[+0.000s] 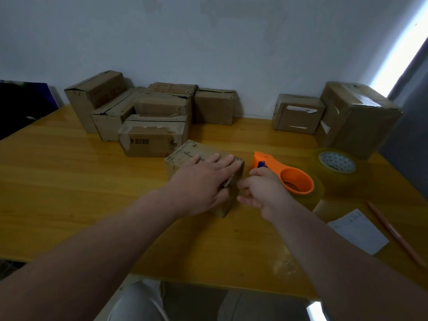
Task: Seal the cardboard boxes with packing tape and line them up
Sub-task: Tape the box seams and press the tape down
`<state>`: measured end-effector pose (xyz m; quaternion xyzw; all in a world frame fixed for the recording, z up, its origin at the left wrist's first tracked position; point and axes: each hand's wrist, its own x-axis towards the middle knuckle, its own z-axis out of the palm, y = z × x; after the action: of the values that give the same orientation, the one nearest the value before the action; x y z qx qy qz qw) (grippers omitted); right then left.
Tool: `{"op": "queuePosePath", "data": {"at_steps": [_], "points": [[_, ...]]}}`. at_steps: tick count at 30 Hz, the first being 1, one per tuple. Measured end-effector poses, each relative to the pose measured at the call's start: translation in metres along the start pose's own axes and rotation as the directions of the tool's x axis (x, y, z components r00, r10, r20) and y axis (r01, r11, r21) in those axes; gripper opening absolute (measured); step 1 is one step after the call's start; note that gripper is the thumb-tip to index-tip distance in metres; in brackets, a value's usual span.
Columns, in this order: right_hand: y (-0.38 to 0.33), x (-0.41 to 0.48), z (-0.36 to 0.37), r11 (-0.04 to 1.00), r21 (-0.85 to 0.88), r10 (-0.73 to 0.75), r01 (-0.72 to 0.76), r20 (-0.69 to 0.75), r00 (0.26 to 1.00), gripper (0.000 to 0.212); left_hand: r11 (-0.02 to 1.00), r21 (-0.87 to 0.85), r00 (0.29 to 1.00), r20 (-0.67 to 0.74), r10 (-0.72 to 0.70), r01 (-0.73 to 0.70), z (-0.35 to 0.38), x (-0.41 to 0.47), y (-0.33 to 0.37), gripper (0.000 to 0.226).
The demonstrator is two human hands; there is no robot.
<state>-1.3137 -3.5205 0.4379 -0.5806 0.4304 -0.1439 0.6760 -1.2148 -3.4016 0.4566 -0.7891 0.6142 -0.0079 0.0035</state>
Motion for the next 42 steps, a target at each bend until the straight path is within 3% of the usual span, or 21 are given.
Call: {"op": "queuePosePath", "data": {"at_steps": [3,6,9,11,12,15,17,22,25,27,29,31,36,40,42], "points": [[0.0,0.005,-0.003,0.984,-0.176,-0.023,0.028,0.031,0.999,0.02,0.999,0.039,1.0,0.012,0.01,-0.01,-0.001,0.0,0.001,0.063],[0.004,0.007,-0.015,0.79,-0.591,-0.223,0.163,-0.029,0.974,0.016,0.994,0.108,1.0,0.017,-0.016,0.014,-0.005,0.001,0.01,0.062],[0.004,0.004,-0.028,0.519,-0.771,-0.613,0.37,-0.033,0.79,0.016,0.974,0.223,0.997,0.053,-0.06,0.046,-0.006,0.005,0.027,0.061],[0.001,0.003,-0.037,0.382,-0.854,-0.728,0.353,-0.043,0.684,0.009,0.95,0.306,0.994,0.072,-0.085,0.059,-0.001,0.009,0.035,0.059],[0.0,0.003,-0.04,0.332,-0.898,-0.721,0.289,-0.044,0.692,0.009,0.938,0.34,0.992,0.073,-0.1,0.069,0.002,0.011,0.037,0.058],[0.006,0.006,-0.049,0.22,-0.974,-0.53,0.053,-0.073,0.845,0.047,0.907,0.413,0.989,0.07,-0.126,0.086,0.011,0.014,0.04,0.057],[0.012,0.007,-0.052,0.184,-0.983,-0.453,-0.006,-0.091,0.887,0.058,0.89,0.448,0.991,0.06,-0.123,0.083,0.015,0.014,0.039,0.056],[0.015,0.006,-0.054,0.238,-0.969,-0.48,0.068,-0.056,0.875,0.053,0.91,0.408,0.995,0.032,-0.096,0.074,0.014,0.008,0.037,0.049],[0.012,0.004,-0.059,0.296,-0.938,-0.583,0.181,-0.028,0.812,0.054,0.944,0.327,0.997,0.044,-0.066,0.048,0.005,-0.001,0.032,0.053],[0.005,0.003,-0.065,0.452,-0.834,-0.64,0.317,-0.056,0.766,0.047,0.966,0.258,1.0,0.02,-0.024,0.018,0.0,-0.008,0.027,0.054],[-0.008,0.003,-0.072,0.688,-0.604,-0.591,0.403,-0.145,0.793,0.038,0.981,0.193,1.0,-0.017,0.021,-0.018,-0.004,-0.012,0.021,0.052],[-0.017,0.0,-0.079,0.796,-0.412,-0.549,0.443,-0.183,0.816,0.034,0.988,0.154,0.999,-0.038,0.032,-0.025,-0.006,-0.012,0.015,0.05],[-0.028,-0.017,-0.083,0.804,-0.318,-0.555,0.502,-0.1,0.826,0.072,0.994,0.101,0.993,-0.106,0.052,-0.042,-0.003,-0.01,0.0,0.034],[-0.032,-0.029,-0.087,0.775,-0.261,-0.602,0.576,-0.025,0.798,0.065,0.998,0.031,0.989,-0.135,0.052,-0.048,-0.005,-0.01,-0.002,0.027],[-0.033,-0.033,-0.093,0.76,-0.232,-0.623,0.608,0.01,0.782,0.063,0.978,-0.202,0.964,-0.249,-0.096,0.045,-0.012,-0.012,0.002,0.019]]}}
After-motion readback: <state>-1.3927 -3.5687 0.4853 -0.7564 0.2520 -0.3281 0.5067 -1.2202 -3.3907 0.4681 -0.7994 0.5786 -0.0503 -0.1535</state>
